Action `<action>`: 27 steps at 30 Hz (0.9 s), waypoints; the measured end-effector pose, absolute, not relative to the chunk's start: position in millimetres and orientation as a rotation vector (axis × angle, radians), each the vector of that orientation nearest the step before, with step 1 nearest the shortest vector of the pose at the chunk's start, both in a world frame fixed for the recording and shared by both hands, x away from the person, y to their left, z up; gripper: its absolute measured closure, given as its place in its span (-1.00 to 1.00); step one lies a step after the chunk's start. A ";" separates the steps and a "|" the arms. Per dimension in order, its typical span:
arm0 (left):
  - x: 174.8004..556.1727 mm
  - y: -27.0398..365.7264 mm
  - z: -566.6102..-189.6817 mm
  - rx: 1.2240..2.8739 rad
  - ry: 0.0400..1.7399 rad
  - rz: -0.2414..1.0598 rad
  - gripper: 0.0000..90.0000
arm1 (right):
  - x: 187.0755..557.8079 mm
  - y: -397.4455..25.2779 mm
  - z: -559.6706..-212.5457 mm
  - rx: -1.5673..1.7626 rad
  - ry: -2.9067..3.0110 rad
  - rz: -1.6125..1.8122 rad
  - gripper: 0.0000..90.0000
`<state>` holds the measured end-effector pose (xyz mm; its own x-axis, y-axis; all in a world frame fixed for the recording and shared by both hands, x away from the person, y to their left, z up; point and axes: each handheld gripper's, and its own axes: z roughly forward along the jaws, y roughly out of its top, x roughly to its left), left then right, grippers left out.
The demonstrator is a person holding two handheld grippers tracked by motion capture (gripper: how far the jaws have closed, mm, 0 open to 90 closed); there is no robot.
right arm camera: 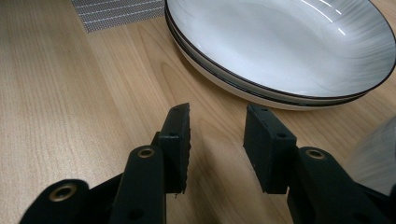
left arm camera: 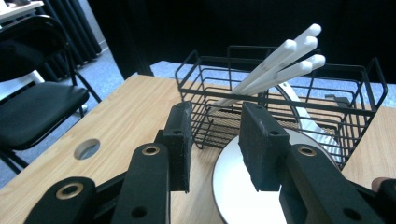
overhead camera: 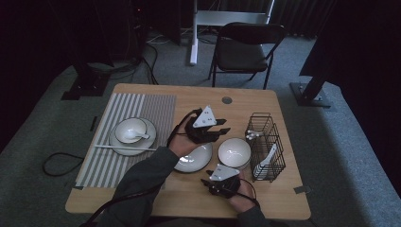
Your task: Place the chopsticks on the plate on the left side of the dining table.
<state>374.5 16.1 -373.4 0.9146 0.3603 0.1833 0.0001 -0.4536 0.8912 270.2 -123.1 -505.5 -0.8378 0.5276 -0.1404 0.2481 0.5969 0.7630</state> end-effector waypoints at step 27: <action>368.9 -22.6 -368.8 2.010 0.176 0.377 0.45 | 269.4 -124.5 -506.9 0.643 2.479 1.109 0.33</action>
